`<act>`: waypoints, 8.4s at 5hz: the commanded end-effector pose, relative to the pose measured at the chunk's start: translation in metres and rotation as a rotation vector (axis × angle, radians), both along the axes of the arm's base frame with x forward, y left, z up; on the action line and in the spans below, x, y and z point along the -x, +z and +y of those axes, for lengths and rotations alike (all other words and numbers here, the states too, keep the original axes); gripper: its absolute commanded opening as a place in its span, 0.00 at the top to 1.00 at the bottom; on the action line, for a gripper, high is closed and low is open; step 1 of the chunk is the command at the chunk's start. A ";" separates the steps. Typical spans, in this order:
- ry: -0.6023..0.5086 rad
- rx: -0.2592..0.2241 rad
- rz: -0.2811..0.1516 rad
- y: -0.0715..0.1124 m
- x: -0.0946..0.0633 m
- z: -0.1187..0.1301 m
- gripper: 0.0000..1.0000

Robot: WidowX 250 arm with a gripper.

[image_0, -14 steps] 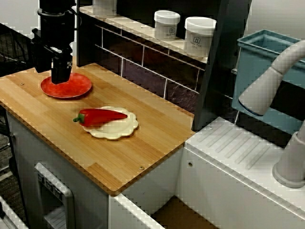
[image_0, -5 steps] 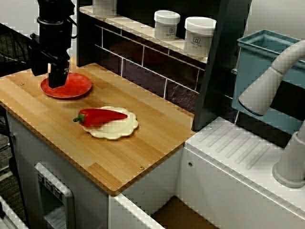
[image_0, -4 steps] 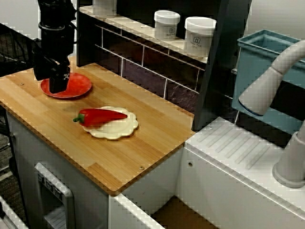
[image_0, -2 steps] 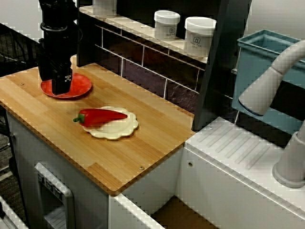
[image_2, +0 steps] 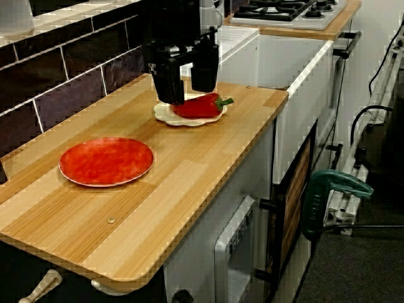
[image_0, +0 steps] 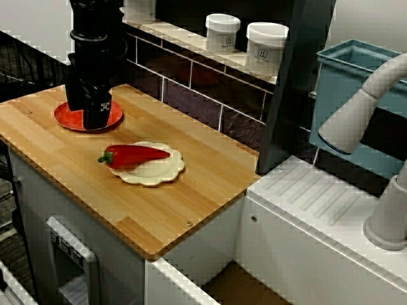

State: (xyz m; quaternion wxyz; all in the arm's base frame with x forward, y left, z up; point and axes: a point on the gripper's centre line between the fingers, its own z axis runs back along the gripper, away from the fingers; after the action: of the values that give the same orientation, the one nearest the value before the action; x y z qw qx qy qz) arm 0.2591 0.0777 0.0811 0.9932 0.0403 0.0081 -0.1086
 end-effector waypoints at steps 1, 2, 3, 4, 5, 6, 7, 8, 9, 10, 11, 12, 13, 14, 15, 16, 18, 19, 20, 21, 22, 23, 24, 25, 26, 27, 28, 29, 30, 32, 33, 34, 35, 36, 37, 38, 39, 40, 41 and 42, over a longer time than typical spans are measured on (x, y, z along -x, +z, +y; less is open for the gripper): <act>-0.056 0.001 -0.069 0.017 -0.008 -0.013 0.00; -0.050 -0.011 -0.037 0.013 -0.017 -0.033 0.00; -0.029 -0.051 -0.032 0.008 -0.019 -0.046 0.00; -0.010 -0.038 -0.002 0.000 -0.022 -0.049 0.00; 0.007 -0.034 0.043 -0.010 -0.025 -0.053 0.00; 0.016 0.005 0.082 -0.018 -0.022 -0.052 0.00; 0.060 0.015 0.107 -0.022 -0.020 -0.051 0.00; 0.062 0.008 0.106 -0.024 -0.016 -0.052 0.00; 0.065 0.010 0.107 -0.025 -0.013 -0.052 0.00; 0.070 0.002 0.107 -0.028 -0.010 -0.052 0.00; 0.086 0.008 0.093 -0.027 -0.009 -0.050 0.36; 0.095 0.013 0.082 -0.024 -0.009 -0.048 1.00; 0.099 0.016 0.066 -0.017 -0.010 -0.047 1.00; 0.111 0.037 0.048 -0.002 -0.010 -0.042 1.00; 0.137 0.073 0.012 0.021 -0.006 -0.029 1.00; 0.166 0.083 -0.016 0.033 -0.001 -0.010 1.00; 0.249 0.067 -0.048 0.040 -0.001 0.024 1.00; 0.311 0.039 -0.065 0.037 -0.011 0.051 1.00; 0.364 0.013 -0.067 0.031 -0.020 0.076 1.00; 0.404 -0.017 -0.053 0.016 -0.026 0.100 1.00; 0.409 -0.031 -0.033 0.007 -0.029 0.109 1.00; 0.409 -0.043 -0.021 -0.001 -0.029 0.111 1.00; 0.394 -0.043 -0.007 -0.009 -0.031 0.107 1.00; 0.386 -0.055 0.013 -0.014 -0.031 0.102 0.56; 0.382 -0.053 0.018 -0.015 -0.030 0.101 0.00; 0.369 -0.049 0.013 -0.013 -0.028 0.099 0.00; 0.353 -0.049 0.011 -0.011 -0.027 0.097 0.00; 0.262 -0.057 0.000 -0.008 -0.027 0.094 0.00; 0.090 -0.038 -0.014 -0.002 -0.029 0.090 0.00; -0.140 0.012 -0.031 0.004 -0.032 0.079 0.00; -0.336 0.018 -0.007 0.005 -0.034 0.073 0.00; -0.400 0.031 -0.011 0.005 -0.033 0.071 0.00; -0.395 0.043 -0.016 0.009 -0.031 0.070 0.00; -0.413 0.036 -0.020 0.012 -0.030 0.073 0.00; -0.279 0.031 -0.024 0.013 -0.026 0.078 0.00; -0.028 0.044 -0.012 0.013 -0.015 0.082 0.00; 0.222 0.051 0.005 0.011 -0.011 0.080 0.00; 0.342 0.034 0.001 0.014 -0.012 0.078 0.00; 0.369 0.013 -0.011 0.013 -0.015 0.079 0.00; 0.376 -0.007 -0.026 0.008 -0.018 0.084 0.00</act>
State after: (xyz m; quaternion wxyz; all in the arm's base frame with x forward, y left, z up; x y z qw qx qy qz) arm 0.2819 0.1611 0.0678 0.9960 0.0306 0.0304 0.0788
